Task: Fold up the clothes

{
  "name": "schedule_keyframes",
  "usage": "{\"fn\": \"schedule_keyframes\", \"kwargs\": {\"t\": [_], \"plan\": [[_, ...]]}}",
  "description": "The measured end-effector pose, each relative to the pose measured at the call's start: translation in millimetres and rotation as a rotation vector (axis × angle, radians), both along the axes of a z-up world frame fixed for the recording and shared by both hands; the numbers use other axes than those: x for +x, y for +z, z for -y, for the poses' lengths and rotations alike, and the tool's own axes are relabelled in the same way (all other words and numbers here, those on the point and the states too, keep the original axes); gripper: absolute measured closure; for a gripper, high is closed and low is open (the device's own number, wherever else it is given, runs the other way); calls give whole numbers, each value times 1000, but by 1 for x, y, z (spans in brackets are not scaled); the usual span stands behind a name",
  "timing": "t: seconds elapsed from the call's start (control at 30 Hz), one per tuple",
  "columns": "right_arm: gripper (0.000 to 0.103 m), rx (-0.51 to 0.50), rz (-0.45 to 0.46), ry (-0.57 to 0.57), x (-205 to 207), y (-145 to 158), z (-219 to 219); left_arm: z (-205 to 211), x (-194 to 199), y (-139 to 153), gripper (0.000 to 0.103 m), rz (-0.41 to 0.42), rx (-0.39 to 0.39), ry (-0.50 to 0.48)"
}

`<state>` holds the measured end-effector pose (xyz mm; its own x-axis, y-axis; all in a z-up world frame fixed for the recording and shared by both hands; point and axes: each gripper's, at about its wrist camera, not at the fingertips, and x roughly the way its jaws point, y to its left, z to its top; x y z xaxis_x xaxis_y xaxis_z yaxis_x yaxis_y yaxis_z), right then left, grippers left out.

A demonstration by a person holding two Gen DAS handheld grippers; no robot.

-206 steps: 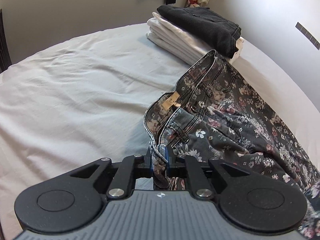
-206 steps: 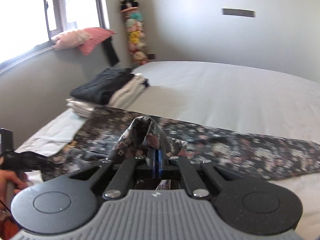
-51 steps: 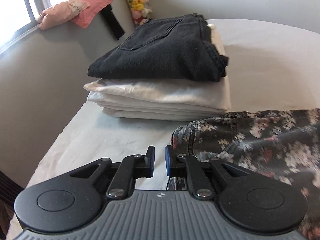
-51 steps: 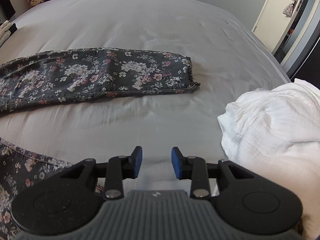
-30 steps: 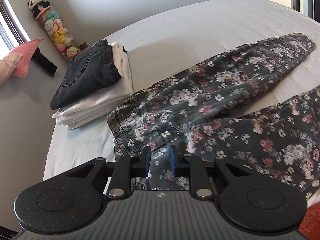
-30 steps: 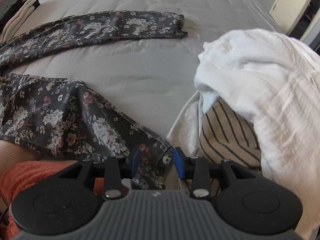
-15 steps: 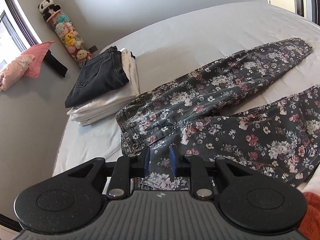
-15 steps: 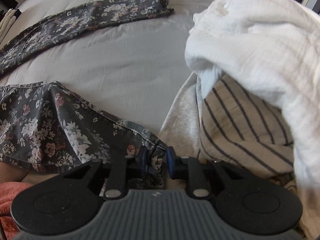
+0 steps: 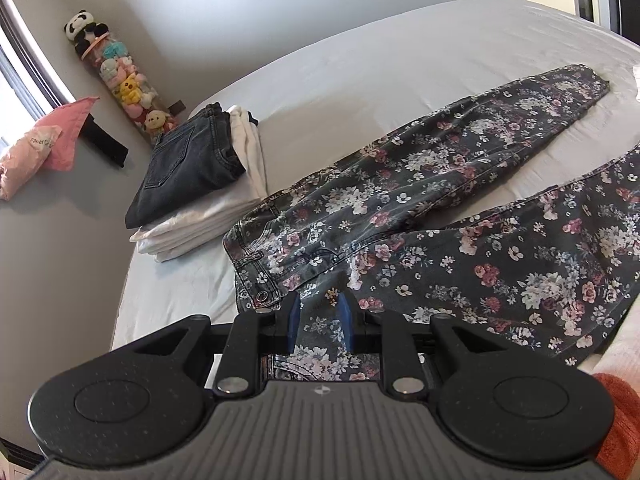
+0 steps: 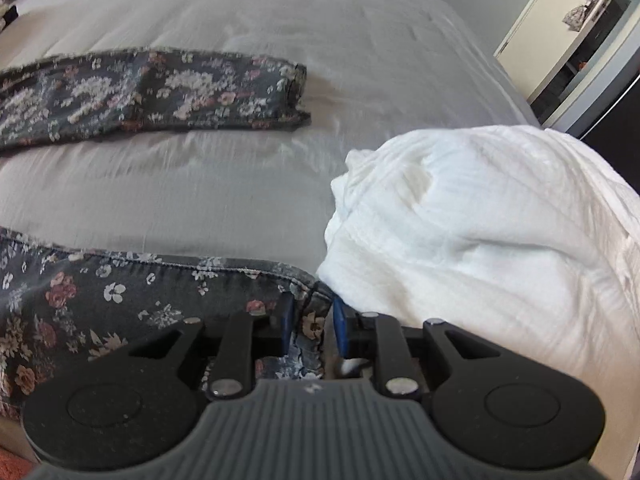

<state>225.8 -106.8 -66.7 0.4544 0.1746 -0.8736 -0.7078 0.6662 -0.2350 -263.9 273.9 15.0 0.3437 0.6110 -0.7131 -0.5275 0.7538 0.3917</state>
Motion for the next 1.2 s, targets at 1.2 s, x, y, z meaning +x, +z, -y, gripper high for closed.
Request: {"fn": "schedule_keyframes", "kwargs": {"t": [1.2], "plan": [[93,-321,-109,777,-81,-25,20,2,-15,-33,70,-190,-50,-117]]}}
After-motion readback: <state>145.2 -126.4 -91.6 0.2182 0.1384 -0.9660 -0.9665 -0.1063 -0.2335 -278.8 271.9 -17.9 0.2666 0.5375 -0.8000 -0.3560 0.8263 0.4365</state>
